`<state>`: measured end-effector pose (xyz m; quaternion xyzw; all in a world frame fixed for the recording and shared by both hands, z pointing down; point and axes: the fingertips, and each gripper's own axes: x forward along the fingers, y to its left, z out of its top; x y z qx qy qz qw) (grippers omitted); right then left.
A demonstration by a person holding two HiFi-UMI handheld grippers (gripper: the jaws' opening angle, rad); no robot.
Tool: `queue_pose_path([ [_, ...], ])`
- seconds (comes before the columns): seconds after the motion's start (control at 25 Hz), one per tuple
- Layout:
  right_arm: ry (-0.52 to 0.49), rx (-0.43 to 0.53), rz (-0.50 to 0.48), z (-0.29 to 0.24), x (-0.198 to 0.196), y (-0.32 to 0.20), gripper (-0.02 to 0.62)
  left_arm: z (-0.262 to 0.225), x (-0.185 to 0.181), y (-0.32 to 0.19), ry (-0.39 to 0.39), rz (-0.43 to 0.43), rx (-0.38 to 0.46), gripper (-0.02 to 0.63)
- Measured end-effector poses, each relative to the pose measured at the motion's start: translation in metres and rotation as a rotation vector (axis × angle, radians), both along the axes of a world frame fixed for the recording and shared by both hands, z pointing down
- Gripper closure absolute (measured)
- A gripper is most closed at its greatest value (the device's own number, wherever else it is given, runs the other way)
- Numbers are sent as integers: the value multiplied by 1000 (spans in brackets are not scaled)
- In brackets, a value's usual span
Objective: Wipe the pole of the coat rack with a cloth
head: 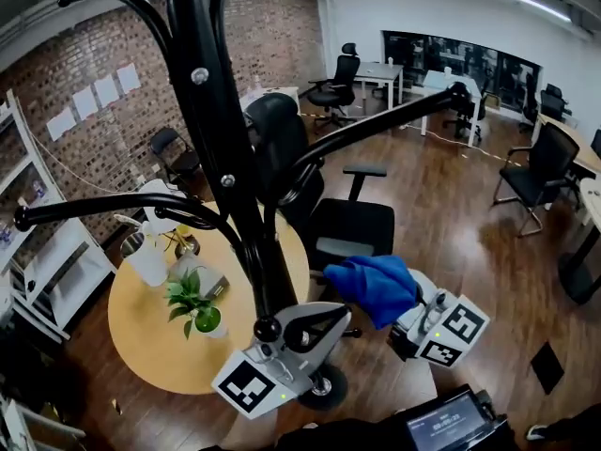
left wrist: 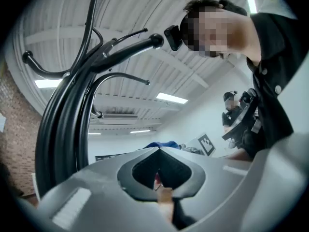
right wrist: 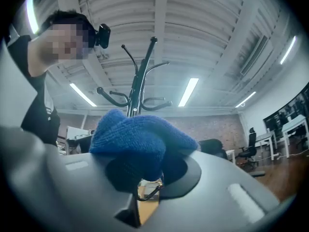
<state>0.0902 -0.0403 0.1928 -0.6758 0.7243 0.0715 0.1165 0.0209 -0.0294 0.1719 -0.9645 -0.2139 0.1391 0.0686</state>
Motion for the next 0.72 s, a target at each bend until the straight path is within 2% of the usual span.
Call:
queue_pose_path([
  [0.16,37,-15,-189,7,34,-3,541,-8,36,-9,62,-218,-21,601],
  [0.4,-90,-19,-573,5,67,8,541,-22,75,4,109,-508,11,601],
  [0.56,-122,3,-766,-2,57,-6,541,-26,76,2,97,-632,13,601],
  [0.72,-90,35,-877,-10,41,-31,541,-29,66,-15,98,-754,32,601],
])
